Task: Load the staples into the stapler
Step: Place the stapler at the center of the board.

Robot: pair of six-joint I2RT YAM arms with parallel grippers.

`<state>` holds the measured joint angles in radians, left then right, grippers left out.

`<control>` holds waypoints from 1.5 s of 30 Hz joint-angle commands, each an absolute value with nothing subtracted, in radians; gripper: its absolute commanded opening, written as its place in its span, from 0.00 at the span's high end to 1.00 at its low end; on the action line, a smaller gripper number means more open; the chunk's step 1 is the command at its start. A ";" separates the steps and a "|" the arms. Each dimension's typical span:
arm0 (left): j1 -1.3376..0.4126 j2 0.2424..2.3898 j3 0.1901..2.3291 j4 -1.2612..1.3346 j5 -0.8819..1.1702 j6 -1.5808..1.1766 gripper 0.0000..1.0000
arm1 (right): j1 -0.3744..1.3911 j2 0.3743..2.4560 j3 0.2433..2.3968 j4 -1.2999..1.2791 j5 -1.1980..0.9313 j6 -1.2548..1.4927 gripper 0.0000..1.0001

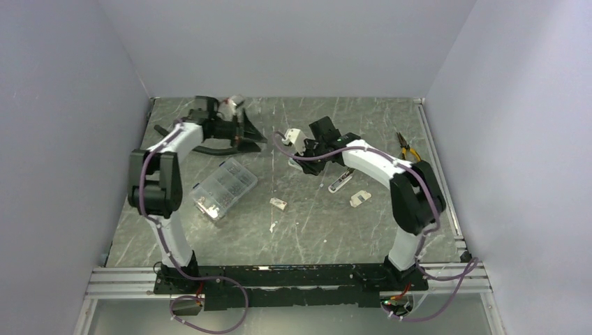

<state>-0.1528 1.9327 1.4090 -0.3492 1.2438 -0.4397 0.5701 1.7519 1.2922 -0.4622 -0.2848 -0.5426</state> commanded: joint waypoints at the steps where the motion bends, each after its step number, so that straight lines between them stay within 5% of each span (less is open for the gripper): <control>1: -0.054 1.773 1.401 -0.472 1.141 -0.315 0.02 | 0.554 1.866 1.382 -0.466 -0.348 -0.643 1.00; 5: -0.004 1.697 1.409 -0.558 1.052 -0.242 0.02 | 0.551 1.930 1.407 -0.459 -0.354 -0.689 1.00; 9: 0.033 1.660 1.399 -0.559 1.033 -0.241 0.02 | 0.549 1.976 1.412 -0.450 -0.320 -0.732 0.90; 12: 0.044 1.644 1.398 -0.566 1.015 -0.239 0.02 | 0.543 2.006 1.439 -0.476 -0.314 -0.744 0.69; 17: 0.053 1.615 1.407 -0.590 0.953 -0.216 0.02 | 0.525 1.992 1.456 -0.472 -0.300 -0.705 0.19; 20: 0.069 1.610 1.405 -0.589 0.949 -0.228 0.02 | 0.511 1.959 1.462 -0.482 -0.294 -0.668 0.03; 33: 0.187 1.601 1.392 -0.531 1.116 -0.338 0.02 | 0.356 1.562 1.299 -0.550 -0.068 -0.433 0.00; 45: 0.132 1.640 1.443 -0.641 1.054 -0.199 0.02 | 0.176 1.572 1.198 -0.538 -0.041 -0.428 0.03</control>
